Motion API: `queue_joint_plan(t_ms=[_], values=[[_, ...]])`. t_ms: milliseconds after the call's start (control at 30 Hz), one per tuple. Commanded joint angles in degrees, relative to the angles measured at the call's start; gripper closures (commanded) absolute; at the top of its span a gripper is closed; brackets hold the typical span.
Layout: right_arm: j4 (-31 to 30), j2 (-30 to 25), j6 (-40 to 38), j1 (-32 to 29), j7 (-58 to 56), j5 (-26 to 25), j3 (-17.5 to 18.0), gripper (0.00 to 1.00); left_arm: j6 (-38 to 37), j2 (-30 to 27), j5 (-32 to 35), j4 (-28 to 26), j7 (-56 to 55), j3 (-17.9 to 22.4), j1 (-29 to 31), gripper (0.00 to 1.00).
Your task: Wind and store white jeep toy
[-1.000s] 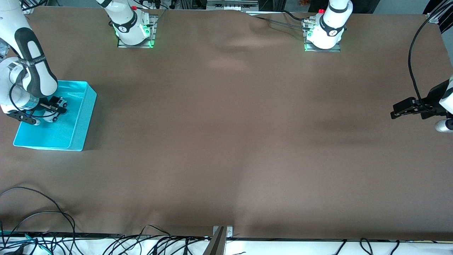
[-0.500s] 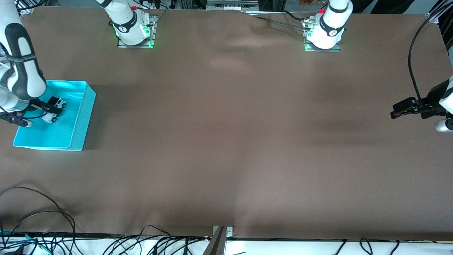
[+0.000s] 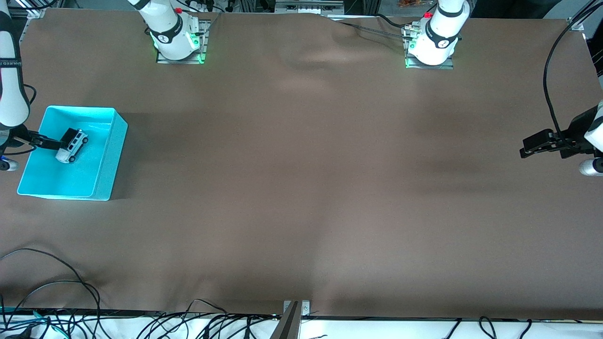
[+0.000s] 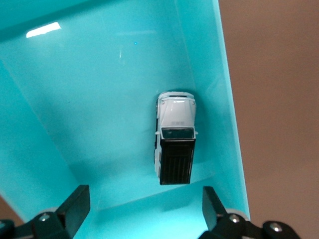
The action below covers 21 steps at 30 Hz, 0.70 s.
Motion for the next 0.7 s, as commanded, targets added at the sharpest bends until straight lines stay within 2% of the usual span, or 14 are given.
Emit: queue_joint_plan(t_ms=[0,267,667], values=[[0.16,-4.30,-3.81,-0.51,0.92,-0.55,2.38,0.00,-0.63,-0.42,0.02,-0.07,-0.73,-0.07,-0.17,0.00],[1.12,-9.83,-8.03,-0.51,1.89,-0.46,5.98,0.00,-0.63,-0.42,0.11,-0.07,-0.73,-0.07,-0.17,0.00],[2.18,-17.30,-14.71,2.22,1.97,-0.29,7.04,0.00,-0.63,-0.42,0.02,-0.07,-0.73,-0.07,-0.17,0.00]])
